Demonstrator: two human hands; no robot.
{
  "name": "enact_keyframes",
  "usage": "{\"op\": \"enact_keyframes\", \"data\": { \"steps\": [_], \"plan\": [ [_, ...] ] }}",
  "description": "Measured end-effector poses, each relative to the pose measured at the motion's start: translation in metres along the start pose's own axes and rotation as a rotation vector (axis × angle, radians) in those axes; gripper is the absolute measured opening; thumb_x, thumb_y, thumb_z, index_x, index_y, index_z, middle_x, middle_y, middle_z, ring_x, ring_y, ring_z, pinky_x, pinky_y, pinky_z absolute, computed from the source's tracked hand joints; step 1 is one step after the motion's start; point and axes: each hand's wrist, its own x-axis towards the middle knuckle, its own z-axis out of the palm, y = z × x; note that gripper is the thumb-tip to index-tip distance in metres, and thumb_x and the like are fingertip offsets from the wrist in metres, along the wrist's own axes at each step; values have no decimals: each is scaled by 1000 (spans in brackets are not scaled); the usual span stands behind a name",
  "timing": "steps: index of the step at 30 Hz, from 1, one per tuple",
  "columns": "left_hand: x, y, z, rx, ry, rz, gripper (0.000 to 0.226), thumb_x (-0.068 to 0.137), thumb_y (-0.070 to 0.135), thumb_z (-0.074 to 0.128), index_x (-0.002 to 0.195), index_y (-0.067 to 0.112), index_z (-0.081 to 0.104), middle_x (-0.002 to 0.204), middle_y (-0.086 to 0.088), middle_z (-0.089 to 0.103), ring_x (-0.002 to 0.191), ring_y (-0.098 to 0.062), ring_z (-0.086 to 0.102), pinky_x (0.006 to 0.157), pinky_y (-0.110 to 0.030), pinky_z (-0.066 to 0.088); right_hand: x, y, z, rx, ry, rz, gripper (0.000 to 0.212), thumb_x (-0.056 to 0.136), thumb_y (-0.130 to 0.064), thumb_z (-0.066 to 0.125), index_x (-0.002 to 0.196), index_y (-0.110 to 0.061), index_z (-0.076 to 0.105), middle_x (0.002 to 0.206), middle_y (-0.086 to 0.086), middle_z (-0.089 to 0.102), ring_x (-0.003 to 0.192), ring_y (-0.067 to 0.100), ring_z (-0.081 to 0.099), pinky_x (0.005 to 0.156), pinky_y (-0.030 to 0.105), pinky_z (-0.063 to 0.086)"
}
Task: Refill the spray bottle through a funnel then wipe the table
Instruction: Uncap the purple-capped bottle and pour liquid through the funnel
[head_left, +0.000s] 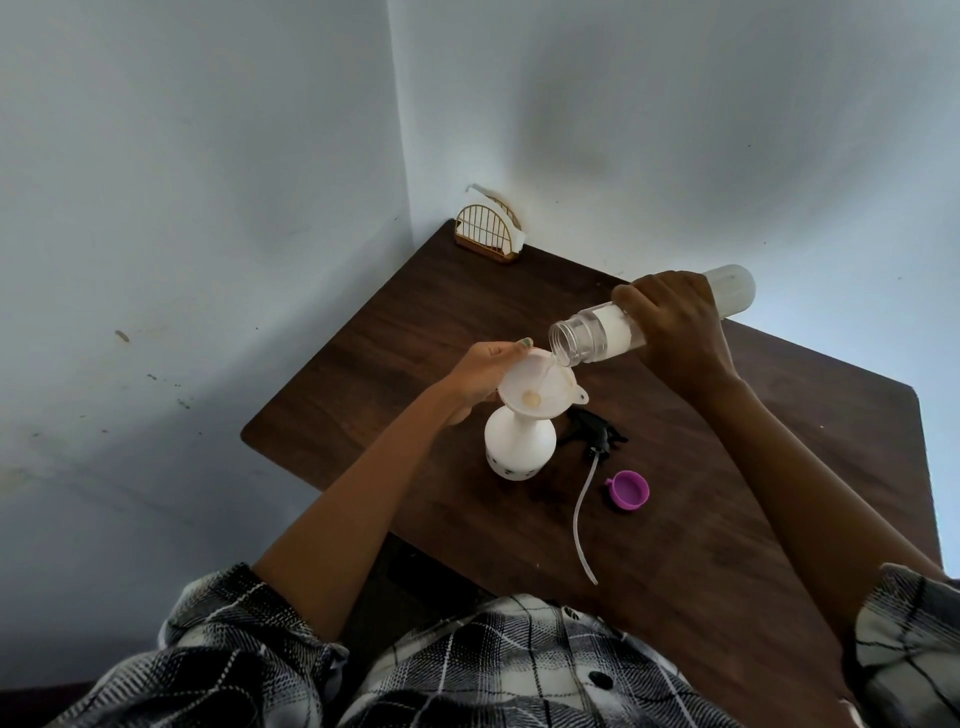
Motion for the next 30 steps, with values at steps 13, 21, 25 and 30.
{"op": "enact_keyframes", "data": {
  "steps": [13, 21, 25, 30],
  "plan": [
    [-1, 1, 1, 14, 17, 1, 31, 96, 39, 46, 105, 17, 65, 90, 2, 62, 79, -10, 57, 68, -22, 48, 0, 2, -1, -13, -5, -2, 24, 73, -5, 67, 95, -10, 59, 85, 9, 64, 78, 30, 58, 77, 39, 37],
    [-1, 0, 1, 29, 15, 9, 34, 96, 39, 46, 107, 13, 64, 89, 0, 61, 77, -11, 55, 67, -23, 46, 0, 2, -2, -20, 3, -9, 26, 71, 0, 65, 94, -10, 57, 83, 8, 63, 76, 31, 58, 78, 36, 33],
    [-1, 0, 1, 25, 16, 8, 33, 96, 39, 46, 108, 14, 64, 89, 1, 61, 78, -10, 56, 67, -23, 46, 0, 2, -1, -22, 1, -11, 25, 72, -1, 65, 94, -11, 56, 83, 9, 63, 76, 31, 58, 78, 38, 34],
    [0, 0, 1, 20, 16, 0, 33, 96, 39, 46, 108, 14, 64, 90, 1, 62, 79, -10, 57, 67, -22, 47, 1, 2, 0, -16, -6, -13, 27, 72, -2, 66, 95, -11, 56, 84, 9, 63, 77, 30, 58, 78, 39, 36]
  ]
}}
